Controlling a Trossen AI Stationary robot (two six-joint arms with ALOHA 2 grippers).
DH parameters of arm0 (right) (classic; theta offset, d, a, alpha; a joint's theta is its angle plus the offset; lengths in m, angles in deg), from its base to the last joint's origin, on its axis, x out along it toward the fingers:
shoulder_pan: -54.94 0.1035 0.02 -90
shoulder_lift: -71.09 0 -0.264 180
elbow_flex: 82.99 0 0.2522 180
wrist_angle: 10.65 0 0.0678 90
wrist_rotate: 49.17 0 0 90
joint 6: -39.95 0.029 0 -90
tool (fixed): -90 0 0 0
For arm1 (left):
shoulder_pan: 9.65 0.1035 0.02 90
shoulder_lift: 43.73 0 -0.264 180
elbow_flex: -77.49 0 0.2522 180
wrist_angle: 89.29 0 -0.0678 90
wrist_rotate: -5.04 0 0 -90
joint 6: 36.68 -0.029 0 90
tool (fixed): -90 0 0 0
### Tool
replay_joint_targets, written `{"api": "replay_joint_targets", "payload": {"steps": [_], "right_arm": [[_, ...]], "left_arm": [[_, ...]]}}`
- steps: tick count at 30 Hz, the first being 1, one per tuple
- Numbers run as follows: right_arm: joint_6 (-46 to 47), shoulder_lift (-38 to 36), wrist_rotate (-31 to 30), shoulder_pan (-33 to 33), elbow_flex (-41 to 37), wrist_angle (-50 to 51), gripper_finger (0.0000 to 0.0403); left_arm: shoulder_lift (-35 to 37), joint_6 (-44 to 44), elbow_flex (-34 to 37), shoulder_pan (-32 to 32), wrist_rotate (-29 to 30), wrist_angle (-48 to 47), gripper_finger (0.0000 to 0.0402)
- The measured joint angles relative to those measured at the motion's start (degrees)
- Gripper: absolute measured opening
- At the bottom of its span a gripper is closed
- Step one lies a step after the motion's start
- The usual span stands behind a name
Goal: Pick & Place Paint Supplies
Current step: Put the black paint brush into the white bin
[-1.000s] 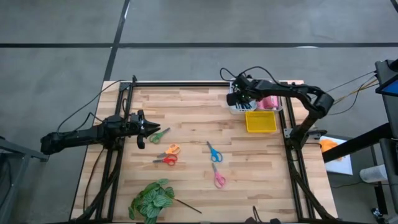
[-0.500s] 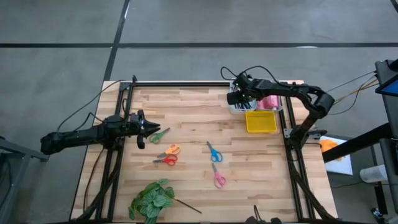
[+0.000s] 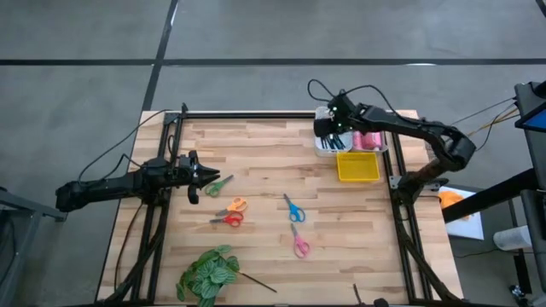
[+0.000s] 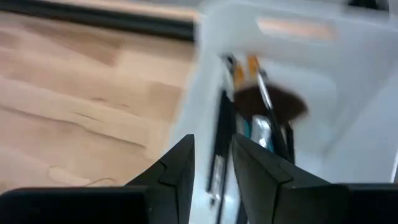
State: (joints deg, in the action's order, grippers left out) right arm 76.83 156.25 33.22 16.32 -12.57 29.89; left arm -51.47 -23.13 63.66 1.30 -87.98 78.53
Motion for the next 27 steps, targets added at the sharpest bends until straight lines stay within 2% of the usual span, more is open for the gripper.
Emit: {"api": "replay_joint_targets", "payload": {"steps": [8,15,22,27], "right_arm": [[-11.7,-8.3,0.2,5.7,-0.2,-8.2,0.0106],[-21.6,-14.6,2.0,13.6,-2.8,-23.3,0.0106],[-25.3,-18.6,9.3,20.8,-7.2,-32.8,0.0106],[-25.5,-20.1,9.7,26.1,-12.1,-38.3,0.0106]], "left_arm": [[0.0,0.0,0.0,0.0,0.0,0.0,0.0087],[0.0,0.0,0.0,0.0,0.0,0.0,0.0087],[0.0,0.0,0.0,0.0,0.0,0.0,0.0087],[0.0,0.0,0.0,0.0,0.0,0.0,0.0087]]}}
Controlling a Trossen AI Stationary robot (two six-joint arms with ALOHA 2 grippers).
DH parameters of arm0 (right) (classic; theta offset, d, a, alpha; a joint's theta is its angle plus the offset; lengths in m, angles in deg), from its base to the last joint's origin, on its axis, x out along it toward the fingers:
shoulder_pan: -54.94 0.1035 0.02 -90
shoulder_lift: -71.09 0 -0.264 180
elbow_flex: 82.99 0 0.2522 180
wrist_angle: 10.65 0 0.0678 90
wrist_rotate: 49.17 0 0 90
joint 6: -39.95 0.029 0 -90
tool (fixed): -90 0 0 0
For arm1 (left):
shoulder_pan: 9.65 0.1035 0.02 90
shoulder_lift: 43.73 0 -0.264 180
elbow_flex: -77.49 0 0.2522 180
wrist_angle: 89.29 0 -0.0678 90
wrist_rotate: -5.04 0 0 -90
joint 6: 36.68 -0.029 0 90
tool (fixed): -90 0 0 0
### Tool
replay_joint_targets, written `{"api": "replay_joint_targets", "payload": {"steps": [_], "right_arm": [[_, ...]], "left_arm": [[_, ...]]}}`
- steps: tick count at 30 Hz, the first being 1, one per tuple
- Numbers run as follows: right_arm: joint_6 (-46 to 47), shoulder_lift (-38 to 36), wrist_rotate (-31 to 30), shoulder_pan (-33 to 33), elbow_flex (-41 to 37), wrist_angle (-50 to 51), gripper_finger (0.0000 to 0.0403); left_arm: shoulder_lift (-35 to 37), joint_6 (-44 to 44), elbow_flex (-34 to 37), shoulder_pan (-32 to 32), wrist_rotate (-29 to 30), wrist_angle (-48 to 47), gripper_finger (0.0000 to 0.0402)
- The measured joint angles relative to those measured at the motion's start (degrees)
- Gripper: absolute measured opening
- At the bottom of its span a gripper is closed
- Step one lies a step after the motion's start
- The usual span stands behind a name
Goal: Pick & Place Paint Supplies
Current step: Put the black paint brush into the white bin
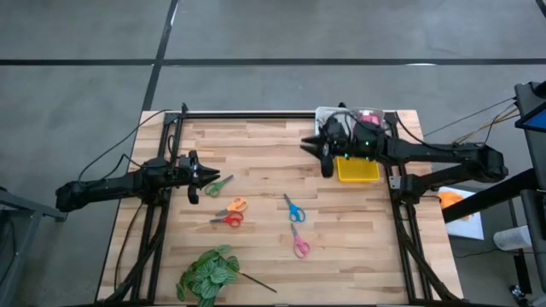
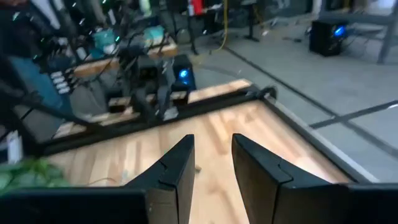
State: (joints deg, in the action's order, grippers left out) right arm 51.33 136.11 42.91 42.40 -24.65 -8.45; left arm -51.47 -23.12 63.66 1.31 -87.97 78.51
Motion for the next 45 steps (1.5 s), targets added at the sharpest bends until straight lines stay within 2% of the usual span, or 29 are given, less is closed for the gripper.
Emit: {"api": "replay_joint_targets", "payload": {"steps": [7,16,23,28,36,39,45], "right_arm": [[1.5,0.0,-0.6,4.0,-3.4,0.0,0.0106],[1.5,0.0,-0.8,10.2,-3.3,0.8,0.0106],[2.1,0.6,-11.1,18.6,-0.1,4.9,0.0106],[5.7,3.5,-15.8,24.6,2.5,5.1,0.0106],[9.1,17.9,-21.0,33.2,12.0,5.9,0.0106],[13.5,24.4,-24.2,35.4,18.8,10.9,0.0106],[23.2,37.4,-24.8,38.8,35.8,28.1,0.0106]], "left_arm": [[0.0,0.0,0.0,0.0,0.0,0.0,0.0087],[0.0,0.0,0.0,0.0,0.0,0.0,0.0087],[0.0,0.0,0.0,0.0,0.0,0.0,0.0087],[0.0,0.0,0.0,0.0,0.0,0.0,0.0087],[-1.0,0.0,0.0,0.0,0.0,0.2,0.0087],[-1.2,0.0,0.0,0.0,0.0,0.0,0.0087],[-1.9,0.0,0.0,0.0,0.0,-0.2,0.0087]]}}
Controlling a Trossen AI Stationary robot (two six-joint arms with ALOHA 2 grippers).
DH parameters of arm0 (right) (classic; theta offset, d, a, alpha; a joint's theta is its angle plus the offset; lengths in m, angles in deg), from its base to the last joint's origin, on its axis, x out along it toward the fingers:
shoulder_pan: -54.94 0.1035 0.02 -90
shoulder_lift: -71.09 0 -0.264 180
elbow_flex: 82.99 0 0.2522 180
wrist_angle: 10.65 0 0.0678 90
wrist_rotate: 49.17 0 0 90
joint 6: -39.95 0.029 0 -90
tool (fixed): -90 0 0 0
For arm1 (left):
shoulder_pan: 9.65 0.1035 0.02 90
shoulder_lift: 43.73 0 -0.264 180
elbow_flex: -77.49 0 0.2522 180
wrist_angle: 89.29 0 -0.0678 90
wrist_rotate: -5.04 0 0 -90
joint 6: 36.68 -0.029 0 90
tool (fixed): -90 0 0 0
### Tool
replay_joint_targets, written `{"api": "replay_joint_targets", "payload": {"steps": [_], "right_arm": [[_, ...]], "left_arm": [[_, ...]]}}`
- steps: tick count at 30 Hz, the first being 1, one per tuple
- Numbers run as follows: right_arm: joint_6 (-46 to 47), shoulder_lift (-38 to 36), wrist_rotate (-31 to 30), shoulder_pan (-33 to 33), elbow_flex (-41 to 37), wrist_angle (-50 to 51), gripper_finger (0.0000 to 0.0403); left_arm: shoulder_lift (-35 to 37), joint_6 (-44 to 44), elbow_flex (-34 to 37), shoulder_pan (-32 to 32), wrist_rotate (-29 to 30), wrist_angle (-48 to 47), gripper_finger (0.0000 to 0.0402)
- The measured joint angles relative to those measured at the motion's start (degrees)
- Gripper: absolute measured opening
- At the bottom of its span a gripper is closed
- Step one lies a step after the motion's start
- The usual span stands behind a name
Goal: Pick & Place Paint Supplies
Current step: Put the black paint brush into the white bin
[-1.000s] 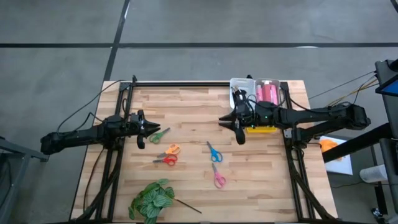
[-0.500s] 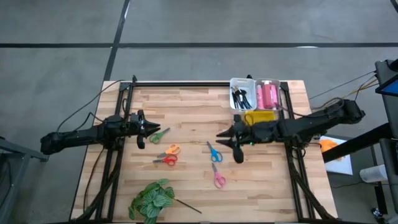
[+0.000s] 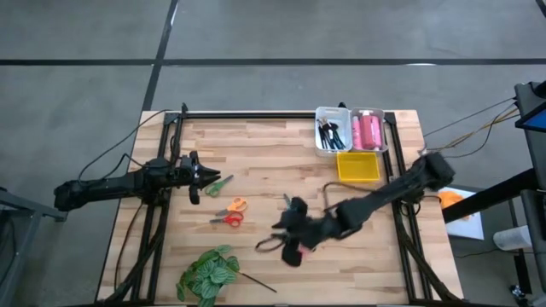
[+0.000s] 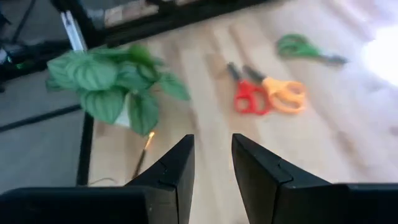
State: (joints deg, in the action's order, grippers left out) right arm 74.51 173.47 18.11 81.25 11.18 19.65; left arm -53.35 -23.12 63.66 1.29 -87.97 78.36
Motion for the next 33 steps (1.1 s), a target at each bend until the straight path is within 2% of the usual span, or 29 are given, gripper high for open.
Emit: {"api": "replay_joint_targets", "payload": {"steps": [7,19,26,33], "right_arm": [[9.3,14.1,-0.2,2.5,18.5,15.0,0.0106],[15.6,31.2,0.7,4.4,37.9,22.9,0.0106],[15.9,38.4,4.4,4.6,44.7,24.0,0.0106],[15.8,41.0,6.5,5.0,45.7,23.1,0.0106]], "left_arm": [[-0.8,0.0,0.0,0.0,0.0,0.2,0.0087],[-2.0,0.0,0.0,0.0,0.0,0.0,0.0087],[-2.6,0.0,0.0,0.0,0.0,0.2,0.0087],[-3.1,0.0,0.0,0.0,0.0,0.2,0.0087]]}}
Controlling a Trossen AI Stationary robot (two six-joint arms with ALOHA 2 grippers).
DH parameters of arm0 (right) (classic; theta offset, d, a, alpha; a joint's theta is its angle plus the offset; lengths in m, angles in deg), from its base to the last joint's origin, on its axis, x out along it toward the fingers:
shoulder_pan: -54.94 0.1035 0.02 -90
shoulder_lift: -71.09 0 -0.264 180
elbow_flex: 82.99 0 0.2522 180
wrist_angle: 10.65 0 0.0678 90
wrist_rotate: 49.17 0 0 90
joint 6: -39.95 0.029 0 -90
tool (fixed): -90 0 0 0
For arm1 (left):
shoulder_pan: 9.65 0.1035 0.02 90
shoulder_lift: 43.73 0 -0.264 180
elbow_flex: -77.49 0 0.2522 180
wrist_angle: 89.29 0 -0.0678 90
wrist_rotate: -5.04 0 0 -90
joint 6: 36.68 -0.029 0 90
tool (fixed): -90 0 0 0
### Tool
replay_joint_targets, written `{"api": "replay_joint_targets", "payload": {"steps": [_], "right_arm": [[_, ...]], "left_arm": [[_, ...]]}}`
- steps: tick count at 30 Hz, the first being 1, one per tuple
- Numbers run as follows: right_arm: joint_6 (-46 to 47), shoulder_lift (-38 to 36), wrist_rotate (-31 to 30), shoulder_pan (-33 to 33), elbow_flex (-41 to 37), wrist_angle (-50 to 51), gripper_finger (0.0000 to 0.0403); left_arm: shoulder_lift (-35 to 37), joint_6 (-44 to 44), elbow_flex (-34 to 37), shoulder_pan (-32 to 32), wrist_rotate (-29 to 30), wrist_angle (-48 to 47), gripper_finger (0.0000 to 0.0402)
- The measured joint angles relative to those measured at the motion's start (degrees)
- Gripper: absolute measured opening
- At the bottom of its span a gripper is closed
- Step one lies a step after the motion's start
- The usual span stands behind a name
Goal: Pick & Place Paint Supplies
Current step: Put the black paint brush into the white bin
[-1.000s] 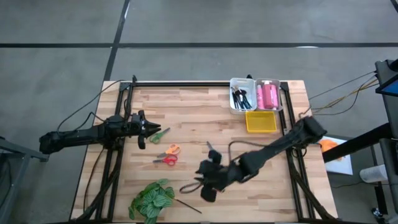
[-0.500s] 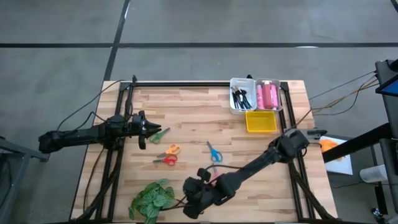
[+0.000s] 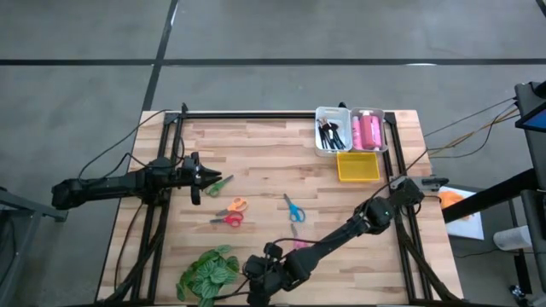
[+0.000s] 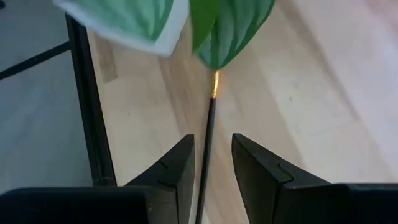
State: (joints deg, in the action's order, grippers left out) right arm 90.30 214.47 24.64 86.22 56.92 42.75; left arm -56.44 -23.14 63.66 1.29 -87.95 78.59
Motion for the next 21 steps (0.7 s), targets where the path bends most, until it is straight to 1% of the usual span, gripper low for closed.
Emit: {"api": "replay_joint_targets", "payload": {"steps": [6,12,21], "right_arm": [[-0.5,2.1,0.0,0.5,-0.1,-3.1,0.0106],[-1.2,2.1,-0.9,0.6,-0.8,-3.2,0.0106],[-1.5,2.1,0.1,0.7,-3.5,-4.5,0.0106]], "left_arm": [[-0.2,0.0,0.0,0.0,0.0,-0.1,0.0087],[-0.3,0.0,0.0,0.0,0.0,-0.1,0.0087],[-0.3,0.0,0.0,0.0,0.0,-0.1,0.0087]]}}
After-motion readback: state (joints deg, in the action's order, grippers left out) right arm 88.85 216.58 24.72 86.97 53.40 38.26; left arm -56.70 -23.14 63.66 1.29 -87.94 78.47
